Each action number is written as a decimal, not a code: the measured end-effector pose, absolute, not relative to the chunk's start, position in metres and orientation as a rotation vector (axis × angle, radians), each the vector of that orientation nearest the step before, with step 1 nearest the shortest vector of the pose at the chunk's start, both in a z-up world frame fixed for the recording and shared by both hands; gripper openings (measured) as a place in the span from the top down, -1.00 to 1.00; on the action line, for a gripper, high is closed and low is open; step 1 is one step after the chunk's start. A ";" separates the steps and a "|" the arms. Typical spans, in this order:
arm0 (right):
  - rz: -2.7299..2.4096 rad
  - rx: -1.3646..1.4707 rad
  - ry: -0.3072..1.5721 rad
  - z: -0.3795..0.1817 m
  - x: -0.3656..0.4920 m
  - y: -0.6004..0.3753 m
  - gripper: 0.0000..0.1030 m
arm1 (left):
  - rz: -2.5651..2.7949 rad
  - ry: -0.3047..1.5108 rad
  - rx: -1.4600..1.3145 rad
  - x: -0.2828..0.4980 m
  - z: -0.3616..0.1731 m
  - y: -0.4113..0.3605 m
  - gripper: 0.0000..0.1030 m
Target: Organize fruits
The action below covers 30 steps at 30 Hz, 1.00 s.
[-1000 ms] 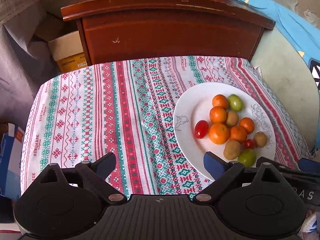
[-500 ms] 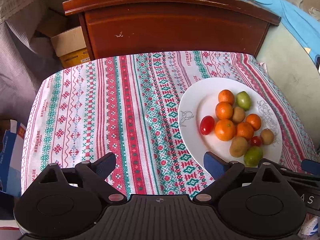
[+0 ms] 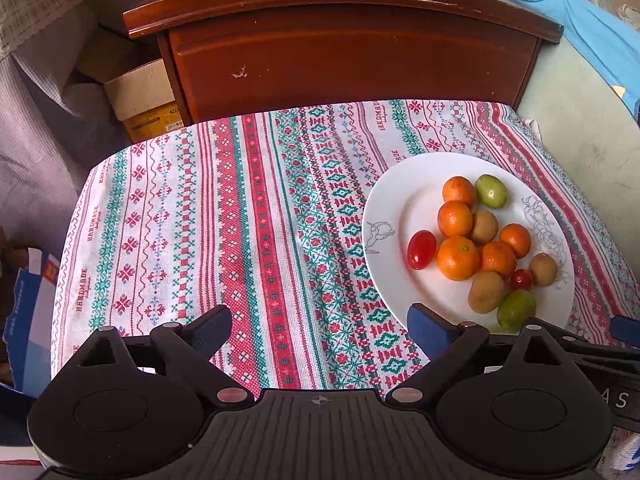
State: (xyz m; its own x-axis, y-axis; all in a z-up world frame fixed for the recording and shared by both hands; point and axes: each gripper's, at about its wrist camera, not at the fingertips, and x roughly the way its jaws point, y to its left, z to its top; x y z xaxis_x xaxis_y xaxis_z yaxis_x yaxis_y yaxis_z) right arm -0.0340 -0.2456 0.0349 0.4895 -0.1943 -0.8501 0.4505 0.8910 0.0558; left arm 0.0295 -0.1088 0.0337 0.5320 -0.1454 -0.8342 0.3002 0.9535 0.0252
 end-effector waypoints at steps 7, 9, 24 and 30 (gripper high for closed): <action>-0.413 0.291 0.991 0.032 -0.035 -0.247 -0.93 | -0.262 0.972 0.196 0.030 0.033 -0.114 -0.85; -0.417 0.291 0.993 0.031 -0.035 -0.247 -0.93 | -0.262 0.971 0.200 0.030 0.032 -0.116 -0.85; -0.437 0.298 0.986 0.032 -0.038 -0.251 -0.93 | -0.271 0.966 0.208 0.031 0.032 -0.124 -0.85; -0.430 0.296 0.981 0.032 -0.040 -0.250 -0.93 | -0.268 0.961 0.211 0.029 0.033 -0.123 -0.85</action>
State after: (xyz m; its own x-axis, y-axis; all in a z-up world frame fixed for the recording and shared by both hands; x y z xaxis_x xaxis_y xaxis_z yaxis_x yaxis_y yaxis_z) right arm -0.0398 -0.2501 0.0322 0.4830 -0.2158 -0.8486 0.4773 0.8774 0.0485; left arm 0.0293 -0.1230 0.0331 0.5438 -0.1306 -0.8290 0.3167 0.9467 0.0586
